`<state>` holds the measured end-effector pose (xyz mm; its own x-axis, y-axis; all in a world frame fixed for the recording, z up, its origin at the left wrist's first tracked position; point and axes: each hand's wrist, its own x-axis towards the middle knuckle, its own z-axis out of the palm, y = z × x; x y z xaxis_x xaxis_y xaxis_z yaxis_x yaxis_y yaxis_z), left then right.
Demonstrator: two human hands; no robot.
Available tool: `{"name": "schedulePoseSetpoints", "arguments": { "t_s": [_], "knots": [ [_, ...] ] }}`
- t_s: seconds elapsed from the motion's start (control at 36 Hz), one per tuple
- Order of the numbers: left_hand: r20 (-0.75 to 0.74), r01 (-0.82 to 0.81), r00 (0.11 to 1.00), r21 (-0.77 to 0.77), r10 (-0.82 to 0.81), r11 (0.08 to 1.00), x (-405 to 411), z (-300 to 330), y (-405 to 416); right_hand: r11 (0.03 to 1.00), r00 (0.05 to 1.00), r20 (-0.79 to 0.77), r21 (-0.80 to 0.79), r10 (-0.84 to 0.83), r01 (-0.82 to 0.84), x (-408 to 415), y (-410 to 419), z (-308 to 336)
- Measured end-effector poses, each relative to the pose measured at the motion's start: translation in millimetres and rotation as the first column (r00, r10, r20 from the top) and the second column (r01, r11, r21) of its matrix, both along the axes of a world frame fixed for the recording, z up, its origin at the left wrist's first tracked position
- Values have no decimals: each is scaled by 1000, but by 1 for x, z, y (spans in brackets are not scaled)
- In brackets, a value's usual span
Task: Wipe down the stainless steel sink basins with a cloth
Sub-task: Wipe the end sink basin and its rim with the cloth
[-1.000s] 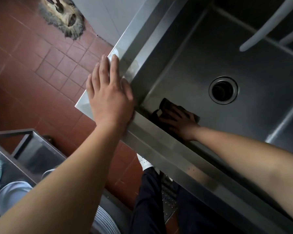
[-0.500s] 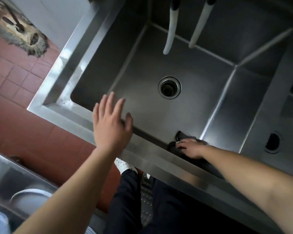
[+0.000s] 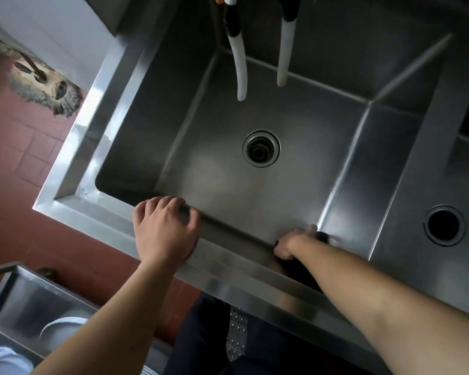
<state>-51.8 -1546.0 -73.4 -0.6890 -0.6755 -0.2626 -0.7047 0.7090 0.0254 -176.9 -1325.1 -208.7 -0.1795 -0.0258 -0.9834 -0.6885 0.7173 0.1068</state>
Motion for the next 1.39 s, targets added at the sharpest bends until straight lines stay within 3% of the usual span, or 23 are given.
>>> {"name": "schedulePoseSetpoints", "arguments": {
  "t_s": [0.14,0.31,0.39,0.44,0.5,0.56,0.64,0.75,0.81,0.89,0.97,1.06,1.19,1.28,1.39],
  "knots": [
    [14,-5,1000,8,5,1000,-1,-1,0,994,989,123,72,-85,76,-16,-1,-13],
    [49,-13,999,46,11,999,-4,4,0,971,951,221,-54,-217,234,-55,-6,7],
    [65,-14,998,58,11,998,-5,6,0,919,949,59,-238,-310,315,-91,-9,21],
    [74,-8,997,66,3,998,-5,6,-1,837,895,-111,-418,-432,352,-119,-11,27],
    [68,-7,998,78,1,997,-4,6,-1,708,767,-238,-607,-596,362,-148,-12,30],
    [69,-6,998,87,0,996,-4,7,-2,572,613,-322,-776,-722,267,-173,-10,31],
    [90,-2,996,110,-8,994,-4,8,-3,355,470,-274,-930,-839,91,-194,-8,34],
    [98,0,995,139,-14,990,-4,9,-4,259,439,-226,-966,-870,17,-211,-14,26],
    [98,-3,995,143,-11,990,-3,9,-4,265,495,-193,-961,-847,80,-217,-22,13],
    [102,-9,995,152,-6,988,-4,10,-4,380,596,-179,-896,-783,231,-211,-40,-14],
    [116,-16,993,158,-3,987,-4,11,-4,399,546,-126,-817,-828,417,-188,-64,-38],
    [128,-23,992,157,3,987,-5,11,-4,458,527,-196,-780,-827,427,-166,-90,-55],
    [167,-21,986,161,-6,987,-6,11,-5,428,446,-189,-732,-875,530,-168,-145,-67],
    [151,-9,988,159,-15,987,-5,8,-6,444,493,-170,-732,-853,517,-188,-183,-69],
    [130,-13,991,155,-7,988,-4,3,-6,537,629,-163,-703,-760,466,-201,-235,-72]
  ]
}}
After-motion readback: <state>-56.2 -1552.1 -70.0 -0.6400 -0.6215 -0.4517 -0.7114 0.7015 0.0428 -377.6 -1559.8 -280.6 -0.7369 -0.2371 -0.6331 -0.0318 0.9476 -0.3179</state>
